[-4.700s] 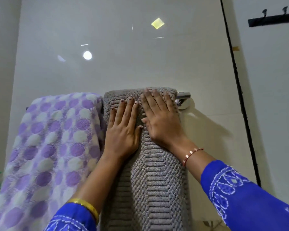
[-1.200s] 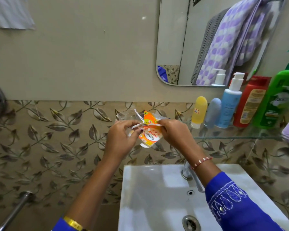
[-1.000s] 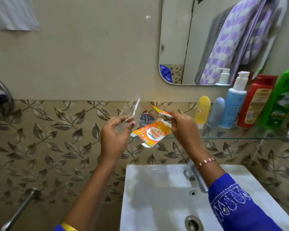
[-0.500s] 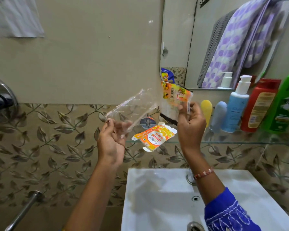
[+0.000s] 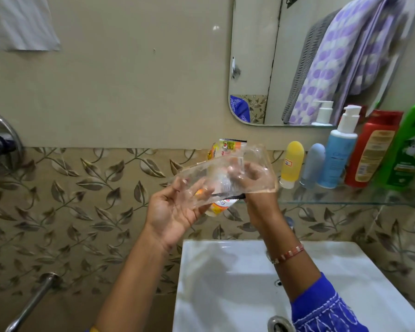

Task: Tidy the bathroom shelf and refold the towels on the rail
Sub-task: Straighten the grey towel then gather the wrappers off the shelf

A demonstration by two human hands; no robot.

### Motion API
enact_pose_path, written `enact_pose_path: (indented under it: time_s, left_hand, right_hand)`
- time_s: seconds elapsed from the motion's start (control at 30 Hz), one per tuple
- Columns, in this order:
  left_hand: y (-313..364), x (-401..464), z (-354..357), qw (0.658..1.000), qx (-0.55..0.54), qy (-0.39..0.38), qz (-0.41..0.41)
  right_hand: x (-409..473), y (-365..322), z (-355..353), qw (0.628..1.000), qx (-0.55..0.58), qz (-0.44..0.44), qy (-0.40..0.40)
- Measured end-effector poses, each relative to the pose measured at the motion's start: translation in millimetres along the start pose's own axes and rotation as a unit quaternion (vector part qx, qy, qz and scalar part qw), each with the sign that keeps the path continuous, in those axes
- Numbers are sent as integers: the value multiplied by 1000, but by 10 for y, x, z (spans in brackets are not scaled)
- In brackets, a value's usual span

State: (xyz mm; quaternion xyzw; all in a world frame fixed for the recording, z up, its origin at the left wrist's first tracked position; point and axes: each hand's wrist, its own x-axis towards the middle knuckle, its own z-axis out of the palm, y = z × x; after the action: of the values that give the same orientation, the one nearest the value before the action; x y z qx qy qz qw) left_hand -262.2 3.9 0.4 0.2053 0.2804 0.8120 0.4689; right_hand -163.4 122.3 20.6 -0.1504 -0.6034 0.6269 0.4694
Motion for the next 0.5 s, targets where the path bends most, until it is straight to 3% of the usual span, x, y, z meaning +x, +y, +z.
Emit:
enact_pose_path:
  time_s: [0.07,0.17,0.33,0.5]
  left_hand:
    - [14,16,-70,1000,-16,7,2]
    - [38,17,-145,998,-31,-44,-13]
    - [-54,23,-145,997,-42,-64,-30]
    - [-38,16,-166,995,-95,-21,19]
  right_hand:
    - [8,-8,-37,999,14,30,-8]
    - [14,-54,-89,998,47,35,-37]
    - [33,-39,-73,999,-4,34,-40]
    - [91,51,-176,999,-50,21,2]
